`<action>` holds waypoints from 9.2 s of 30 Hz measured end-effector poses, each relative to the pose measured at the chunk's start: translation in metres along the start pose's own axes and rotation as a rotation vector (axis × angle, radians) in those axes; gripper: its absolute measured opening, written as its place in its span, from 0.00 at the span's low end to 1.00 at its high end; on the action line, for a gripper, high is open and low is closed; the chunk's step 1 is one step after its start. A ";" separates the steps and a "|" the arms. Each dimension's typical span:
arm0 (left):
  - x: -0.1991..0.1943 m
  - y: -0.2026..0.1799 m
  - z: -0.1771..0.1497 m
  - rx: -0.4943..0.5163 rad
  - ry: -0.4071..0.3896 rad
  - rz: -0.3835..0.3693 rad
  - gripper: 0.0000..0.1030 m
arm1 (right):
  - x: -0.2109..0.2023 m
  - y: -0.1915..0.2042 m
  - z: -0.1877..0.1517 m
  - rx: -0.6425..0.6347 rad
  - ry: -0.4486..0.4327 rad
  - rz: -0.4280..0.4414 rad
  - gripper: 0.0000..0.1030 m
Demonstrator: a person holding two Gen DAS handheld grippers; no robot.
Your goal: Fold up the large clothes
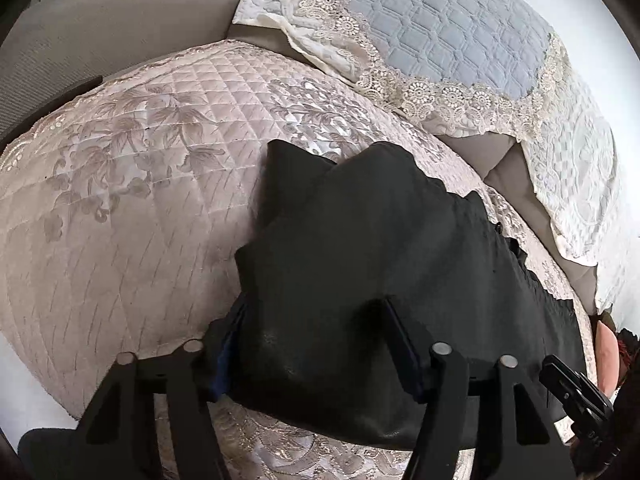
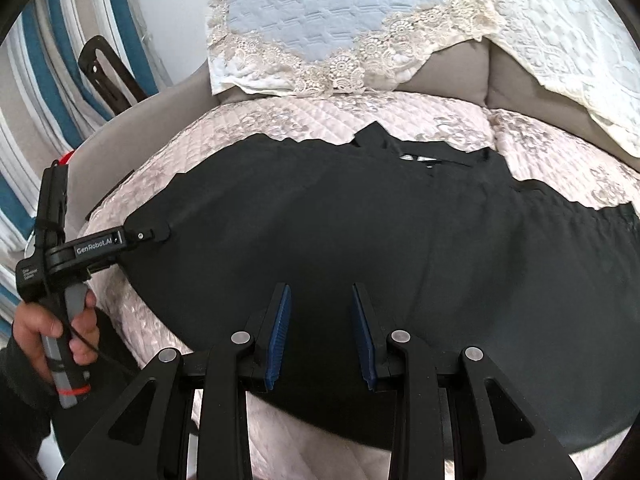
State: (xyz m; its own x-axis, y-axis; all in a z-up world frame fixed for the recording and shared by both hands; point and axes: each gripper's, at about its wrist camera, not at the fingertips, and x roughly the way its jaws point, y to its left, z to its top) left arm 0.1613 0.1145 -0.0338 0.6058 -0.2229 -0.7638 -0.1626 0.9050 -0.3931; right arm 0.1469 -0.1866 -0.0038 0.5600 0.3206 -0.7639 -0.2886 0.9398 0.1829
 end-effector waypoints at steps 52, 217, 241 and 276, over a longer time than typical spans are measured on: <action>-0.014 -0.186 -0.015 0.393 0.075 -0.346 0.38 | -0.081 -0.106 -0.018 0.450 -0.105 0.188 0.49; -0.007 -0.159 -0.067 0.470 0.084 -0.161 0.07 | -0.057 -0.055 -0.029 0.220 -0.029 0.125 0.19; 0.082 -0.213 -0.006 0.565 0.078 -0.036 0.05 | -0.066 -0.090 -0.012 0.287 -0.077 0.042 0.19; 0.014 -0.138 -0.071 0.437 0.024 -0.116 0.11 | -0.038 -0.045 -0.038 0.089 -0.001 0.019 0.20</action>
State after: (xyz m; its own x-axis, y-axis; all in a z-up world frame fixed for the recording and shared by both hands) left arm 0.1373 -0.0391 -0.0270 0.5815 -0.3359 -0.7410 0.2530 0.9403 -0.2278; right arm 0.1094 -0.2450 -0.0066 0.5560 0.3387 -0.7591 -0.2291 0.9403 0.2517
